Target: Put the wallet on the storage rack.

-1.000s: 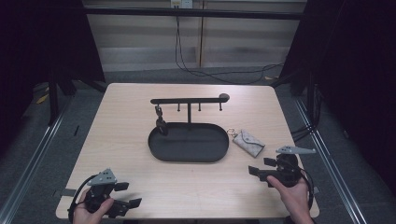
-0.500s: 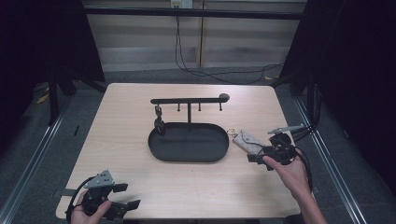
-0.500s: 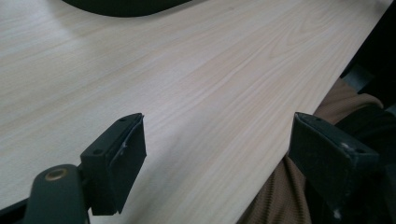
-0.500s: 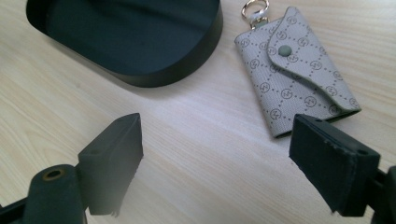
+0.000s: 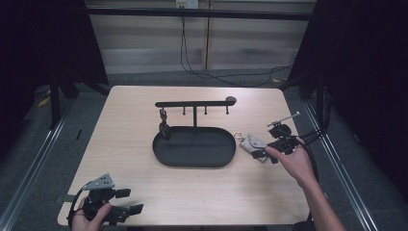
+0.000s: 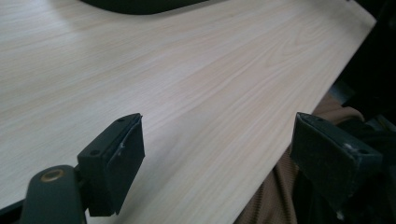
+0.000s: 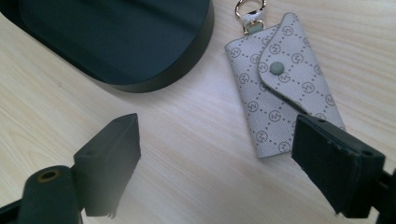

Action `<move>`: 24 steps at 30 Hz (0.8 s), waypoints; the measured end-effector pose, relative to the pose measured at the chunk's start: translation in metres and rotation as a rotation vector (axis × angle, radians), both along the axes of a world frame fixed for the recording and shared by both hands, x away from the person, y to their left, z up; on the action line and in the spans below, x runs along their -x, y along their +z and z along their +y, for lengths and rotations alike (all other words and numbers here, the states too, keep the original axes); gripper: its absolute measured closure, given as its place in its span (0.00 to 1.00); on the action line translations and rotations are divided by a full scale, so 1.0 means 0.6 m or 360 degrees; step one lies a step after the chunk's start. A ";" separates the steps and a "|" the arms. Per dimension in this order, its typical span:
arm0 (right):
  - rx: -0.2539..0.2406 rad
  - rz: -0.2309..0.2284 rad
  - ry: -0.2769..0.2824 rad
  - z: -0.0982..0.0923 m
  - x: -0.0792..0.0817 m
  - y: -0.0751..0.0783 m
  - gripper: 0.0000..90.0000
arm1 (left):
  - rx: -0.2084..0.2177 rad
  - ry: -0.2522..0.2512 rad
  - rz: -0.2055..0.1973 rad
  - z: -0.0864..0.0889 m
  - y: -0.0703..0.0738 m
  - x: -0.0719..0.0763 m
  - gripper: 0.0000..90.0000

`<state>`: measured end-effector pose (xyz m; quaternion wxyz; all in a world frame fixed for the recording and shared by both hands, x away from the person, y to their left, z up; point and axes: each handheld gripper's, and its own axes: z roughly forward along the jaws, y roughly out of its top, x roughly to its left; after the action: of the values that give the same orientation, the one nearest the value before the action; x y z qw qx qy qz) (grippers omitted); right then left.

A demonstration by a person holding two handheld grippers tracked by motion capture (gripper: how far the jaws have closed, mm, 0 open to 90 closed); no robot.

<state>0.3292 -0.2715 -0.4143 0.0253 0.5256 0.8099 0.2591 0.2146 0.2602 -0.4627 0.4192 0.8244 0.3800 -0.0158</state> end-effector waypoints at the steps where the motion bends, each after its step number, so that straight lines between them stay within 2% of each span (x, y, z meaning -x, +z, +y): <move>1: 0.0002 0.0010 0.0011 0.002 -0.004 0.001 0.17 | 0.0004 0.0008 -0.0004 0.000 0.000 0.001 0.20; 4: 0.0044 0.0038 0.0031 0.006 -0.015 0.003 0.17 | 0.0002 -0.0015 -0.0026 -0.002 0.003 0.002 0.19; 6: 0.0060 0.0052 0.0037 0.007 -0.022 0.004 0.17 | 0.0006 -0.0027 -0.0019 -0.003 0.003 0.002 0.19; 8: 0.0040 0.0059 0.0034 0.007 -0.029 0.003 0.17 | 0.0006 -0.0019 -0.0018 -0.003 0.002 0.002 0.19; 13: 0.0069 0.0127 0.0019 0.003 -0.052 -0.016 0.19 | -0.0009 -0.0020 0.0002 -0.003 0.001 0.002 0.19; 16: 0.0075 0.0097 -0.0006 0.001 -0.064 -0.016 0.22 | -0.0004 -0.0027 0.0018 -0.003 0.000 0.001 0.19; 18: 0.0067 0.0116 -0.0003 0.002 -0.073 -0.014 0.22 | -0.0007 -0.0037 0.0019 -0.004 -0.001 0.000 0.19; 20: 0.0082 0.0119 0.0001 0.005 -0.081 -0.012 0.22 | -0.0007 -0.0043 0.0016 -0.005 0.000 0.001 0.19; 23: 0.0165 0.0141 0.0046 0.014 -0.094 -0.009 0.21 | -0.0007 -0.0043 0.0012 -0.006 0.000 0.002 0.19; 24: 0.0149 0.0140 0.0050 0.015 -0.098 -0.010 0.22 | -0.0008 -0.0043 0.0012 -0.006 0.000 0.002 0.19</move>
<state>0.3878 -0.2625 -0.4203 0.0102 0.5219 0.8296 0.1980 0.2135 0.2566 -0.4628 0.4154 0.8305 0.3704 -0.0237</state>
